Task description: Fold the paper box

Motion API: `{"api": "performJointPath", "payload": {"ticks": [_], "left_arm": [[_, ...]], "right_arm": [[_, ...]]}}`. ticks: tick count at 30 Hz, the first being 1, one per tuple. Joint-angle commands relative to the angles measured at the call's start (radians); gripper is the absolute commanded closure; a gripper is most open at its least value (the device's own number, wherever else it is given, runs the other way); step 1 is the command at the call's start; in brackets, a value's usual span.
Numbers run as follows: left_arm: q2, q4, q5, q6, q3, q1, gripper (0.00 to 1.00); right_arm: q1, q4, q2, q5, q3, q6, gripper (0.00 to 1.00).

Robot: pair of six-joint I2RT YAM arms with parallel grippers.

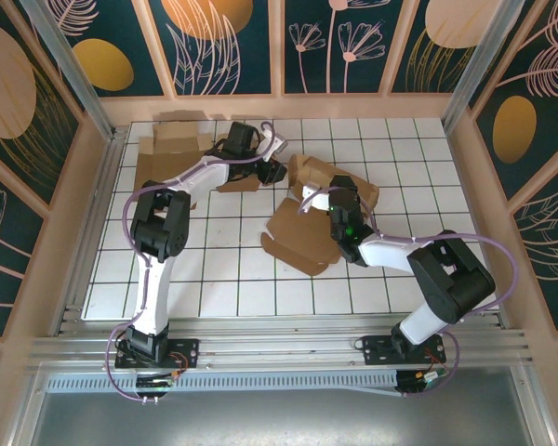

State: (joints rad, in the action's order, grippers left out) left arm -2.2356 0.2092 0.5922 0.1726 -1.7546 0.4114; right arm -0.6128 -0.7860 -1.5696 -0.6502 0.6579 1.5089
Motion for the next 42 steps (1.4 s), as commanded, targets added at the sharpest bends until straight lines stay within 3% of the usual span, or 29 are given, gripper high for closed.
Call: {"api": "performJointPath", "payload": {"ticks": [1, 5, 8, 20, 31, 38, 42], "left_arm": [[-0.024, 0.036, 0.164, -0.022, -0.047, -0.002, 0.70], [-0.044, 0.042, 0.346, -0.090, -0.100, -0.002, 0.71], [-0.054, 0.025, 0.415, -0.142, -0.116, -0.001, 0.70], [-0.096, 0.010, 0.488, -0.185, -0.103, 0.004, 0.64], [-0.108, 0.156, 0.365, -0.017, -0.073, 0.049, 0.59], [-0.202, 0.379, 0.259, 0.168, -0.208, 0.080, 0.58], [-0.235, 0.388, 0.244, 0.172, -0.248, 0.086, 0.59]], "right_arm": [[-0.014, -0.002, 0.005, 0.000, 0.000, -0.033, 0.87], [-0.017, 0.000, -0.002, -0.006, 0.003, -0.042, 0.87], [-0.016, 0.005, -0.007, -0.009, 0.009, -0.057, 0.87], [-0.023, -0.012, -0.040, -0.037, 0.026, -0.049, 0.87], [-0.028, -0.015, -0.047, -0.043, 0.036, -0.057, 0.86], [-0.031, 0.001, -0.047, -0.029, 0.042, -0.075, 0.86], [-0.031, 0.022, -0.042, -0.013, 0.042, -0.106, 0.86]]}}
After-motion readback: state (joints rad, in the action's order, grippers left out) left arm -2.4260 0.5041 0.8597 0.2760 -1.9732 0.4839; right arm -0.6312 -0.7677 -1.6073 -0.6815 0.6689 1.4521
